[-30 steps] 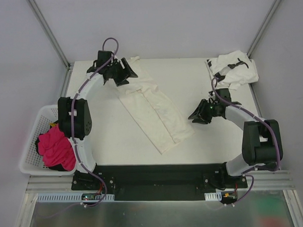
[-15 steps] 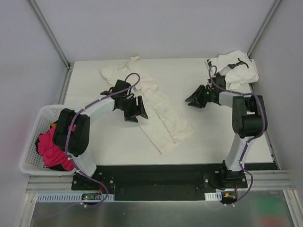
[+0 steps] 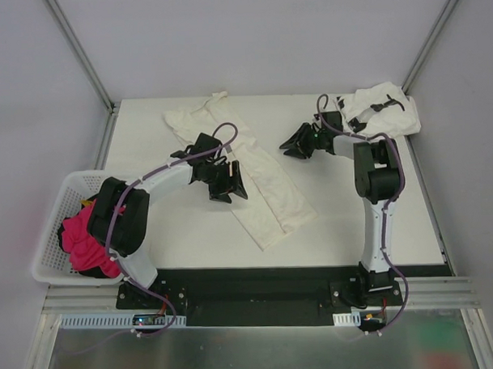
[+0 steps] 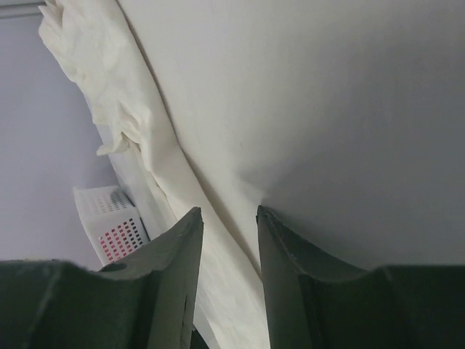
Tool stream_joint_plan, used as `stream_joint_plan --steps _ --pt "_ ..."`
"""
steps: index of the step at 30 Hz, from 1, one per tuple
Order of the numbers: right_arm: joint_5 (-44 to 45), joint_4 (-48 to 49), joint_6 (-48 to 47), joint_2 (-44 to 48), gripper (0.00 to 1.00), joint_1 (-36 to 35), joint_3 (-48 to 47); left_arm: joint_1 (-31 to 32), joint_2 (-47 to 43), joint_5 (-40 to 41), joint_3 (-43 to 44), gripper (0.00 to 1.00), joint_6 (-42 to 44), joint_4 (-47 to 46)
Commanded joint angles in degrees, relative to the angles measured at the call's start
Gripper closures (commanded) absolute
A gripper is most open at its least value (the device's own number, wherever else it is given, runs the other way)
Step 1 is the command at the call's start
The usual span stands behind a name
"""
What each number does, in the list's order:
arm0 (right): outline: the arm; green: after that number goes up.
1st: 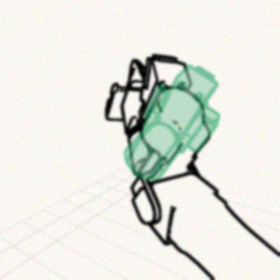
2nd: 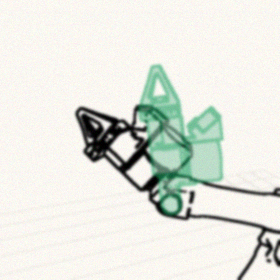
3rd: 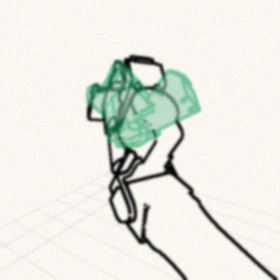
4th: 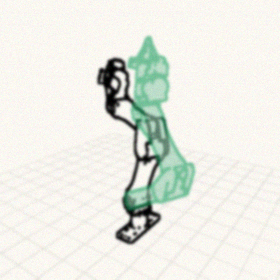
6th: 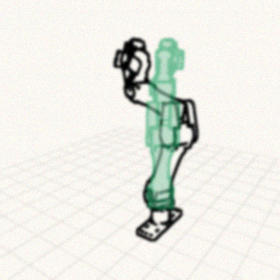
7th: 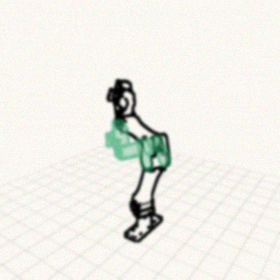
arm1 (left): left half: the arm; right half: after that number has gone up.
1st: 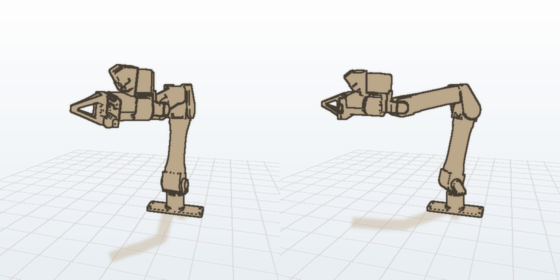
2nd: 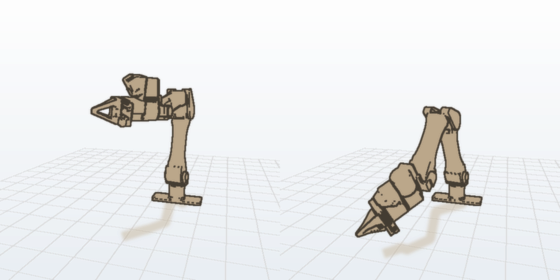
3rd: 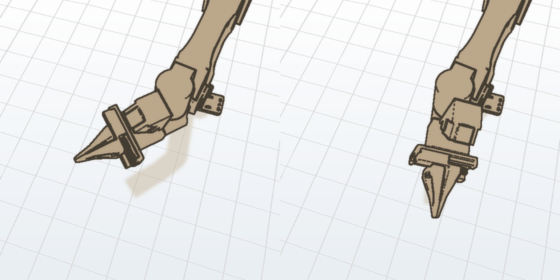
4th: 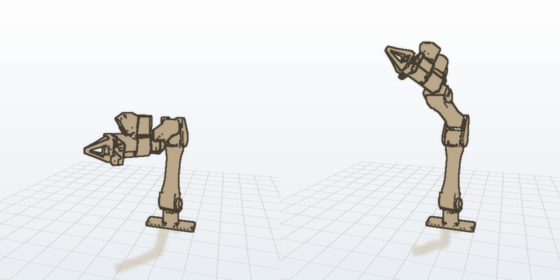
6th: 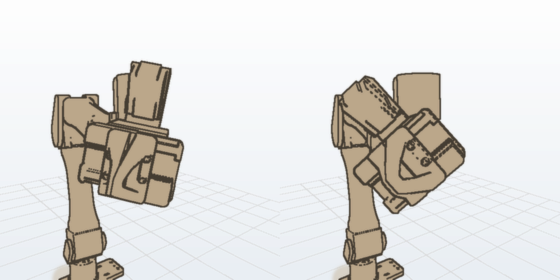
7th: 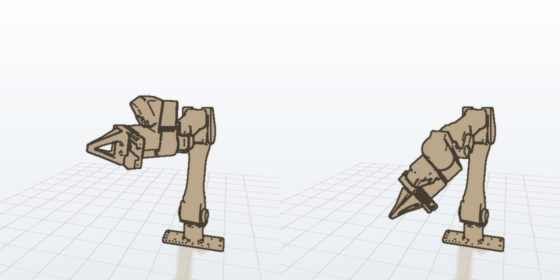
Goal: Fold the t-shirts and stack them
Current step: Rotate the tshirt 90 degrees
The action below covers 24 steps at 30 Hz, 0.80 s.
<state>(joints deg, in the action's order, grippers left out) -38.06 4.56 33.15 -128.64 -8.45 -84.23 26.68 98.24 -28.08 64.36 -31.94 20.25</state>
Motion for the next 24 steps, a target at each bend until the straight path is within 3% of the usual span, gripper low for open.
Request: stream_joint_plan --steps 1,11,24 --pt "-0.1 -0.1 1.7 -4.2 0.61 -1.8 -4.3 1.5 0.6 -2.0 0.5 0.39 1.5 -0.6" --pt "-1.0 0.5 3.9 -9.1 0.61 -6.4 -9.8 5.3 1.4 -1.5 -5.8 0.36 -0.2 -0.9" --pt "-3.9 0.6 3.2 -6.5 0.61 -6.6 -6.9 9.8 -1.4 3.5 -13.3 0.35 -7.5 -9.3"
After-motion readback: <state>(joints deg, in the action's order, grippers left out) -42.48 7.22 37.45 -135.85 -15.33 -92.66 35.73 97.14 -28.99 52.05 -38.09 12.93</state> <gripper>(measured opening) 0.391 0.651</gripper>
